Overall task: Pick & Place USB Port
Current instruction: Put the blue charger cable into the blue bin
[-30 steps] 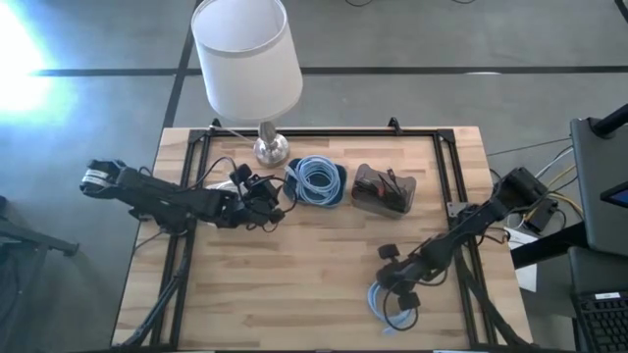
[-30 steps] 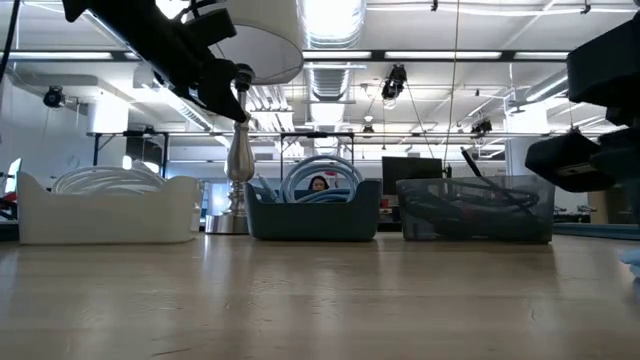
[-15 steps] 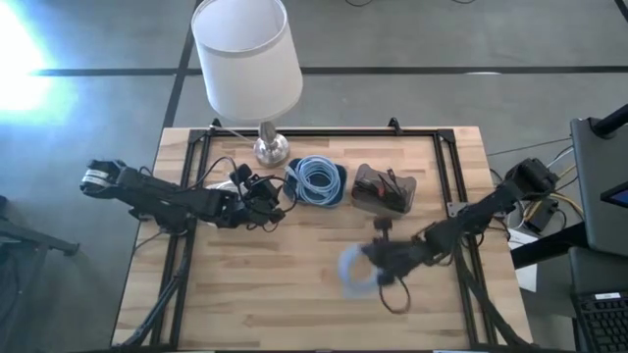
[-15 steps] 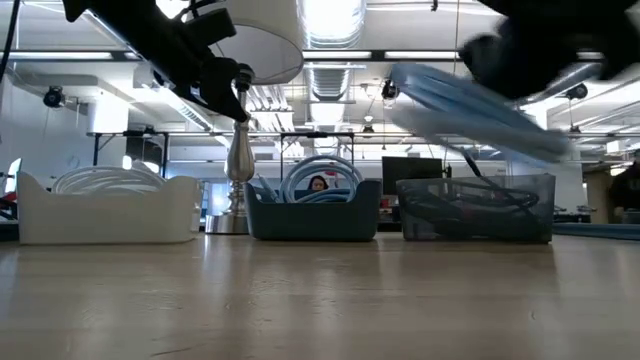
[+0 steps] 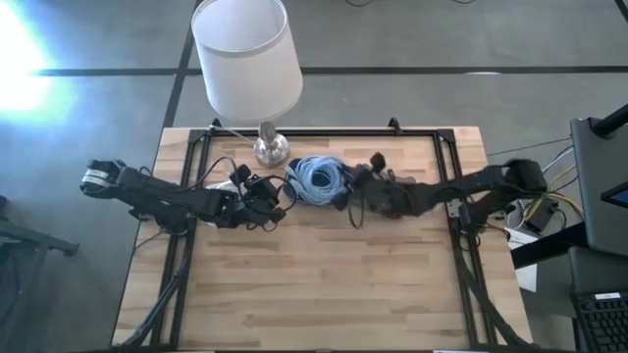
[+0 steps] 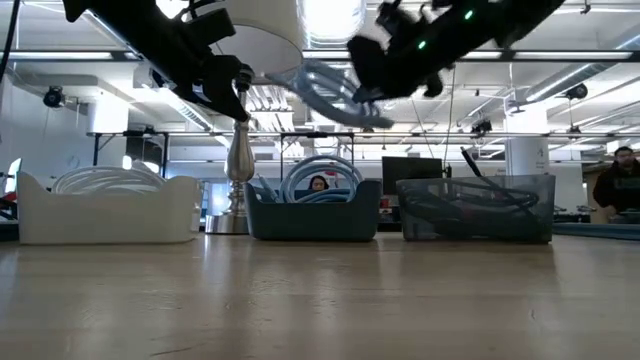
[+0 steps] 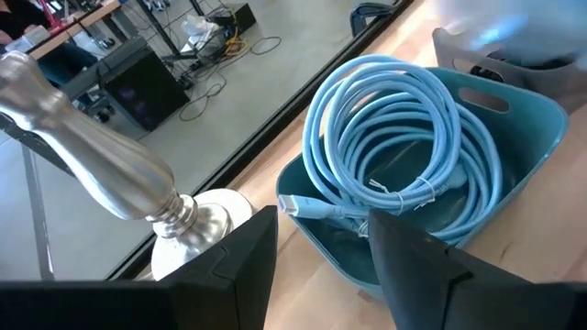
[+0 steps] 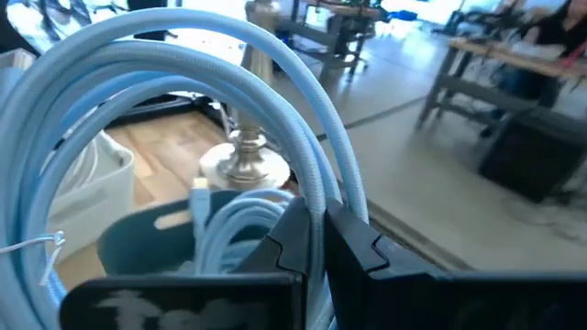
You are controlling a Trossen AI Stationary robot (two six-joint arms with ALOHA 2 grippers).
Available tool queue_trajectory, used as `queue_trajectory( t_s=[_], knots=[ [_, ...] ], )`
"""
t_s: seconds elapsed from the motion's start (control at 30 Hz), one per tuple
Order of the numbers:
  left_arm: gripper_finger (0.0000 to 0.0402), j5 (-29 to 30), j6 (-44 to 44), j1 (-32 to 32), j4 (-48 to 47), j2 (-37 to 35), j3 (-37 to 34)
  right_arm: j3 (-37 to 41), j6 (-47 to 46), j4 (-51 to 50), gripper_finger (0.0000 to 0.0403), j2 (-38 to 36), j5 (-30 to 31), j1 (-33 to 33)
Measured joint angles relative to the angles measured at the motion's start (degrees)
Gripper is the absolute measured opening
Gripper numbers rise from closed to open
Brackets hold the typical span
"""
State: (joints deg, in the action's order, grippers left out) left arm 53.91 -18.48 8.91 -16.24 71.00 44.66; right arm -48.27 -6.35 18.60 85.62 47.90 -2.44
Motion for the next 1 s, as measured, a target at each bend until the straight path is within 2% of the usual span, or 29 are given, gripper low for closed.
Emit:
queue_trajectory(
  t_s=[0.13, 0.33, 0.47, 0.7, 1.0],
  knots=[
    [0.0177, 0.0, 0.0, 0.0, 0.0, 0.0, 0.0, -0.4, 1.0, 7.5, 0.0013, 7.6, -7.2, 4.1],
    [0.0177, 0.0, 0.0, 0.0, 0.0, 0.0, 0.0, -5.4, 0.2, 6.5, 0.0014, 17.3, -5.4, 7.1],
    [0.0177, 0.0, 0.0, 0.0, 0.0, 0.0, 0.0, -10.7, -0.8, -3.4, 0.0028, 21.2, -5.3, 7.8],
    [0.0177, 0.0, 0.0, 0.0, -0.1, 0.0, 0.0, -20.8, -6.4, -20.9, 0.0073, 23.9, -2.6, 7.8],
    [0.0177, 0.0, 0.0, 0.0, -0.1, 0.0, 0.0, -23.9, -6.6, -25.5, 0.011, 22.0, -2.8, 7.7]
  ],
)
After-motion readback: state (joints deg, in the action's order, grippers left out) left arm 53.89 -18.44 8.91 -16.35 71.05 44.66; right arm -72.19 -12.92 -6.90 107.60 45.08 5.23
